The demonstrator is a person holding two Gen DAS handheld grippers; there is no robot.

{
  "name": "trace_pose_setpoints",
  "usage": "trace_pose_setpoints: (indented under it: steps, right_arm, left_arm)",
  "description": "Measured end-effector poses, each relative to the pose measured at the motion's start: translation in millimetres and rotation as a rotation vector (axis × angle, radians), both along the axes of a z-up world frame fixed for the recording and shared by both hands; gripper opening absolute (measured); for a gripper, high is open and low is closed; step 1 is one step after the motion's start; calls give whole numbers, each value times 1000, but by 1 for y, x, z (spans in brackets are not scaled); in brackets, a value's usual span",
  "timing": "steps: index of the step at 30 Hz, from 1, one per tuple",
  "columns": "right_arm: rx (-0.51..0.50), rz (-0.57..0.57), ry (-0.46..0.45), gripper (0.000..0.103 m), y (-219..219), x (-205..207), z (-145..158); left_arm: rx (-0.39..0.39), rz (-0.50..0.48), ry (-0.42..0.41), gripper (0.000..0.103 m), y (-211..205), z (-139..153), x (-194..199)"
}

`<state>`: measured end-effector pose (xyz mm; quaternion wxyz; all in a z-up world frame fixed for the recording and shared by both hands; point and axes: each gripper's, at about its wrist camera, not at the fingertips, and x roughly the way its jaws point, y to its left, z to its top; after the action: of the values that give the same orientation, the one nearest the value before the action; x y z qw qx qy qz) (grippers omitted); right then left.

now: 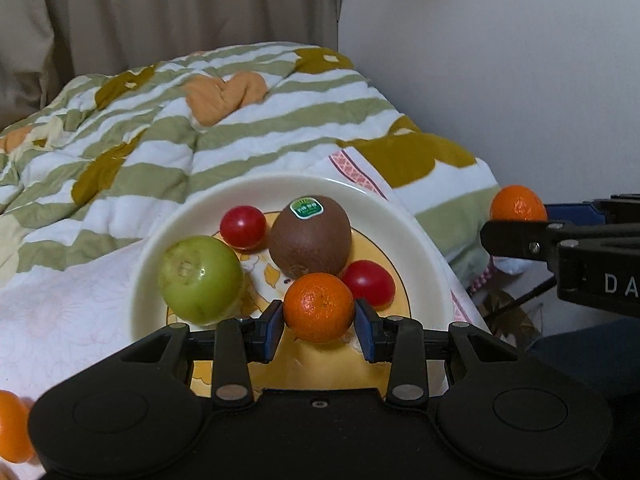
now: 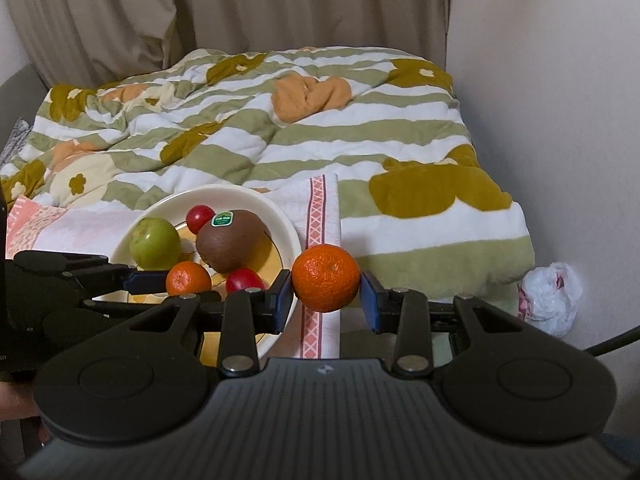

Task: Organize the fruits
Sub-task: 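Release the orange into the bowl with the left tool while the right tool lowers its orange in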

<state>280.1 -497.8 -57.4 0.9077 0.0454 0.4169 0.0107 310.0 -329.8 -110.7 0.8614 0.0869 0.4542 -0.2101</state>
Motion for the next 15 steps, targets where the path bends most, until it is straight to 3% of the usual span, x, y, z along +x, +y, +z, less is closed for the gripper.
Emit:
trace_pose_setpoints:
  steps: [2, 3, 15]
  right_arm:
    - [1, -5, -1, 51, 0, 0, 0]
    - [1, -5, -2, 51, 0, 0, 1]
    - [-9, 65, -28, 51, 16, 9, 9]
  left_arm:
    - [3, -5, -7, 87, 2, 3, -1]
    - [6, 0, -22, 93, 3, 5, -3]
    - [24, 70, -77, 95, 39, 34, -25]
